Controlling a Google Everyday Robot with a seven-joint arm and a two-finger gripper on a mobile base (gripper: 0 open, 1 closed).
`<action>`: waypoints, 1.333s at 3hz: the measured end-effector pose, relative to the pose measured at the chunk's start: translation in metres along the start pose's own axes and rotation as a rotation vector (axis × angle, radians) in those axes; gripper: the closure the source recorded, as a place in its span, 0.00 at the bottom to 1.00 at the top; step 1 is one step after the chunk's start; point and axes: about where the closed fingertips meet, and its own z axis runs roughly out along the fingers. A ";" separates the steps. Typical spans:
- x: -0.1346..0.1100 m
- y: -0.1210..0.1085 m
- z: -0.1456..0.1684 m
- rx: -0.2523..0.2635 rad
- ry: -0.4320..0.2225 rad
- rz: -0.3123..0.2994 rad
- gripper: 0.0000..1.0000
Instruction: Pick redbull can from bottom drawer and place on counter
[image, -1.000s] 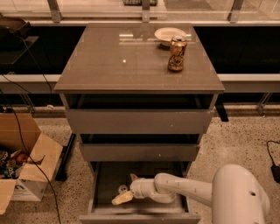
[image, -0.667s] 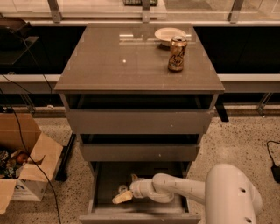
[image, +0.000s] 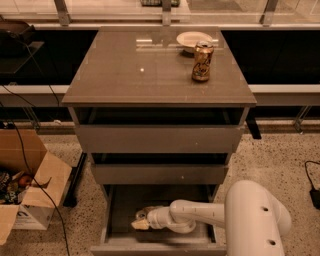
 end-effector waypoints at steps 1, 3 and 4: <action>0.001 0.018 0.001 0.007 0.043 -0.030 0.73; -0.069 0.010 -0.074 -0.021 -0.166 -0.031 1.00; -0.120 0.026 -0.141 -0.107 -0.262 -0.106 1.00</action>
Offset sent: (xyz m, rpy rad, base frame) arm -0.0233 0.0056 0.0515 0.0883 -0.0058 -0.0397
